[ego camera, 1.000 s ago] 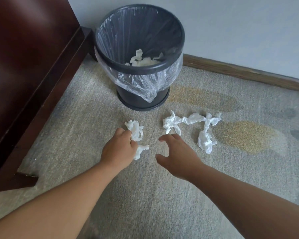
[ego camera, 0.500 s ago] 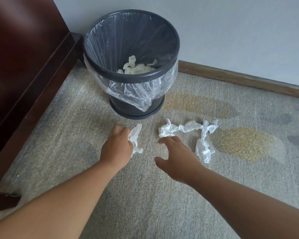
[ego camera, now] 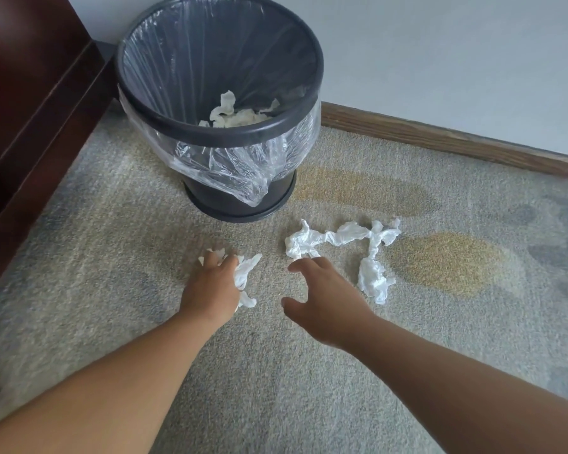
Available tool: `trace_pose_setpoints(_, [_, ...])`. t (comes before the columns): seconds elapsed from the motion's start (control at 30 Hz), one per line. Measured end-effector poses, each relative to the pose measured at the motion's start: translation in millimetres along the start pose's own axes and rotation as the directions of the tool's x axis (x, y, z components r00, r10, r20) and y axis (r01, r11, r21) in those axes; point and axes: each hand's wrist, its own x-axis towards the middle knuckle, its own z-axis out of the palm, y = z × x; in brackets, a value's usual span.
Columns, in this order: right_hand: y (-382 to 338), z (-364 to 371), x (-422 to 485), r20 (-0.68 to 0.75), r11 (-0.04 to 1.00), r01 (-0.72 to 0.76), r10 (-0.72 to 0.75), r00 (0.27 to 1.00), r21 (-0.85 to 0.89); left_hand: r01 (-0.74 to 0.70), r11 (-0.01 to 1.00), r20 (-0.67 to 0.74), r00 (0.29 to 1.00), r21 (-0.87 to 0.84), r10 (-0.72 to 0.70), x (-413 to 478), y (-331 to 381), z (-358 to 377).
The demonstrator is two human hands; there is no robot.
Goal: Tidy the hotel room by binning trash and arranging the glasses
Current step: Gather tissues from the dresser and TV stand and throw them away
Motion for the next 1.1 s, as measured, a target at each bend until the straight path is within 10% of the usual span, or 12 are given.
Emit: trace_pose_setpoints(1.1, [72,-30,-17,-0.089,0.980,-0.168,0.159,0.983,-0.107,-0.384,0.920,-0.101,0.921,-0.077,0.376,-40,103,-56])
